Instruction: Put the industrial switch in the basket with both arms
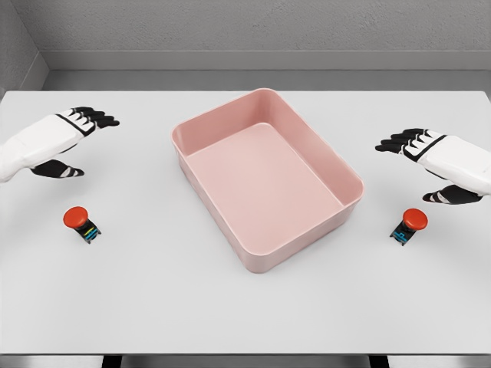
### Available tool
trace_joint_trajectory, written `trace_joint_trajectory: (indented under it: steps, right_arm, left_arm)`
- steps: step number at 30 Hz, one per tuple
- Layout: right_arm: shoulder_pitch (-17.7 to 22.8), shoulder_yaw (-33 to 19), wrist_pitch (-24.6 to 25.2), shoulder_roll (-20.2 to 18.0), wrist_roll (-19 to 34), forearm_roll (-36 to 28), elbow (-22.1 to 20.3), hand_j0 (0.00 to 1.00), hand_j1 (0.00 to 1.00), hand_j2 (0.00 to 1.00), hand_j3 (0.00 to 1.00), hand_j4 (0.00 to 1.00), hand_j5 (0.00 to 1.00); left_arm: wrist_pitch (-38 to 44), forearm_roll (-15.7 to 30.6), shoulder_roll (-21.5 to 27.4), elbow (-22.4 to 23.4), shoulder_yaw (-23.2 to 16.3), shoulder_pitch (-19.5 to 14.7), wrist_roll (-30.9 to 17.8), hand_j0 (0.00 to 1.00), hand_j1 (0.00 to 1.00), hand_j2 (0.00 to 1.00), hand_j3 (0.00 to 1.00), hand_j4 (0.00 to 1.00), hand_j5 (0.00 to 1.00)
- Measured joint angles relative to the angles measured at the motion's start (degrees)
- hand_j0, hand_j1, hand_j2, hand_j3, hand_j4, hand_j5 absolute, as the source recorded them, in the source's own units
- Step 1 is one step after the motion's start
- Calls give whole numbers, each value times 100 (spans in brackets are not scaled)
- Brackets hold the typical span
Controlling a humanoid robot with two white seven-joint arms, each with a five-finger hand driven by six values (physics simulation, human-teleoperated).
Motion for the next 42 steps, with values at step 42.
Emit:
trace_joint_trajectory:
  steps: [42]
  right_arm:
    - [571, -375, -93, -334, 1889, 177, -90, 100, 100, 100, 100, 100, 100]
  left_arm:
    - [-2, -468, 1855, -2328, 17, 1213, -351, 100, 100, 100, 100, 100, 100]
